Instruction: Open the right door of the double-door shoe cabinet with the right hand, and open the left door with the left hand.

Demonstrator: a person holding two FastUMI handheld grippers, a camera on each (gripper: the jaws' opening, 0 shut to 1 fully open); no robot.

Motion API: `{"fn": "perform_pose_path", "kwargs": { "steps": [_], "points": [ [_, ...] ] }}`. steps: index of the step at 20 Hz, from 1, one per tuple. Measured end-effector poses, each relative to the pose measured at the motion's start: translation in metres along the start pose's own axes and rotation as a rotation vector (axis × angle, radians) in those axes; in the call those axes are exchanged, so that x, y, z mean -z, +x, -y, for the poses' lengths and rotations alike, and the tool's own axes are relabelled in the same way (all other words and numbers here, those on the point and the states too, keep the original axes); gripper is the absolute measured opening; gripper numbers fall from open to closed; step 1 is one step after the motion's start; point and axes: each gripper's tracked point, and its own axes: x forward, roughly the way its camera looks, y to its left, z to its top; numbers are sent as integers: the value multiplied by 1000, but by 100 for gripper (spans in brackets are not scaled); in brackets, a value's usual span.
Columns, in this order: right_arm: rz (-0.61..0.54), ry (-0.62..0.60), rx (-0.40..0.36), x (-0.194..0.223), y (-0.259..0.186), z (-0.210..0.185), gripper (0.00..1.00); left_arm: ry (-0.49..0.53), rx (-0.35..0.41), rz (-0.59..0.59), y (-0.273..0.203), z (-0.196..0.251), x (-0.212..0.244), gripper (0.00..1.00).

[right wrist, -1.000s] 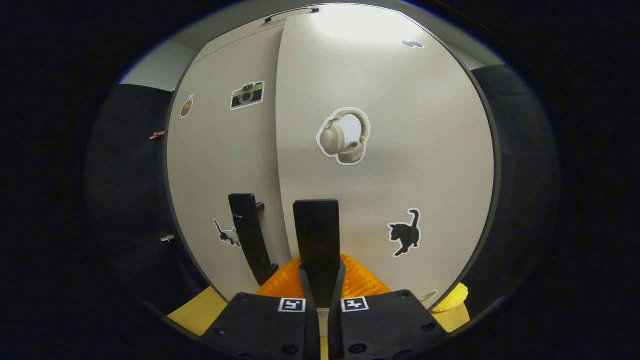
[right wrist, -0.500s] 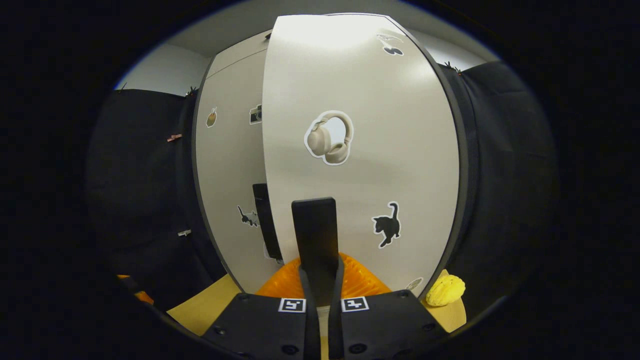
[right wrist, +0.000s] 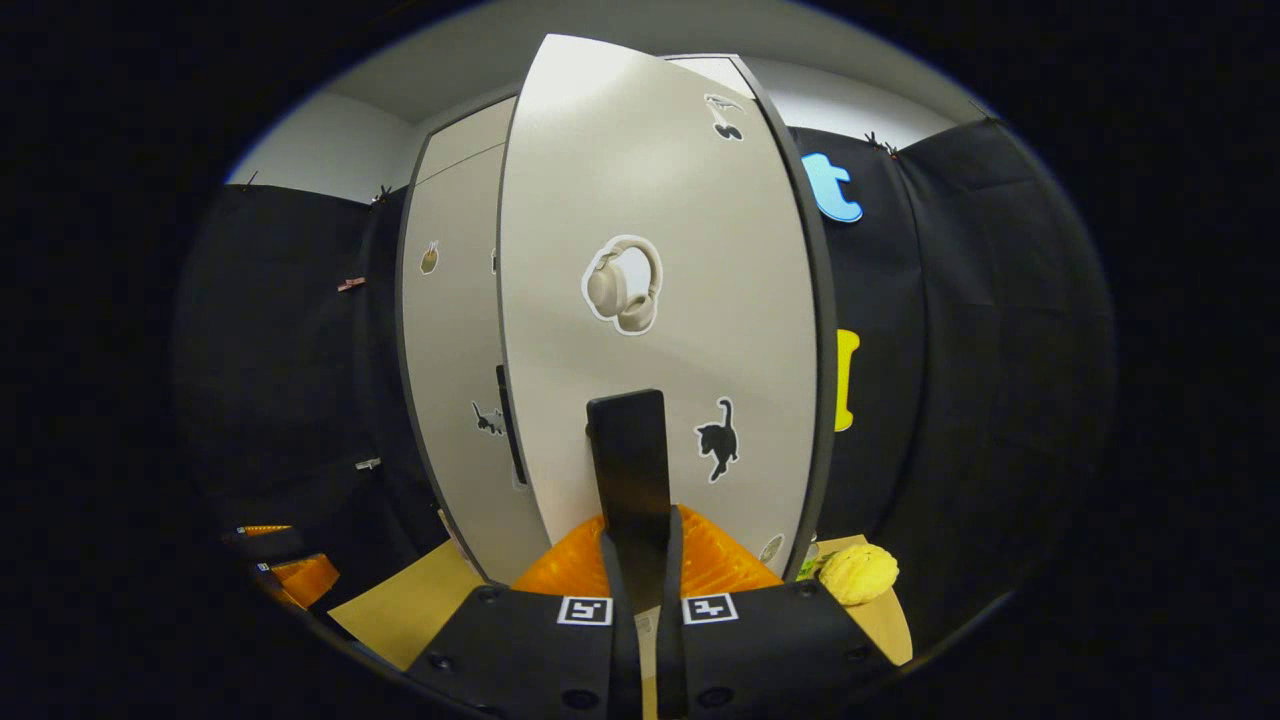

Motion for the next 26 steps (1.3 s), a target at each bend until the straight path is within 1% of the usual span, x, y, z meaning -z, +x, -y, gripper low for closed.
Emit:
{"fn": "perform_pose_path", "kwargs": {
  "steps": [10,12,14,15,17,18,20,21,23,26],
  "points": [
    [-9,-36,195,-4,-18,47,8,3,90,-18,6,43,9,95],
    [10,-33,246,-7,-25,63,8,6,103,-15,6,47,8,95],
    [31,-43,318,-11,-30,85,8,8,109,-10,6,49,7,95],
    [46,-22,311,-14,-29,85,6,5,112,-9,7,50,7,95],
    [47,76,248,-10,-22,65,6,-12,125,-20,9,53,11,95],
    [59,72,255,-10,-27,64,7,-18,131,-30,8,57,13,95],
    [59,17,284,-12,-28,76,7,-23,135,-31,6,56,12,95],
    [59,1,286,-12,-28,81,7,-21,136,-26,6,55,10,95],
    [52,22,278,-10,-29,80,7,-12,127,-20,6,56,11,95],
    [55,32,292,-6,-32,80,7,-14,112,-22,19,55,9,95]
  ]
}}
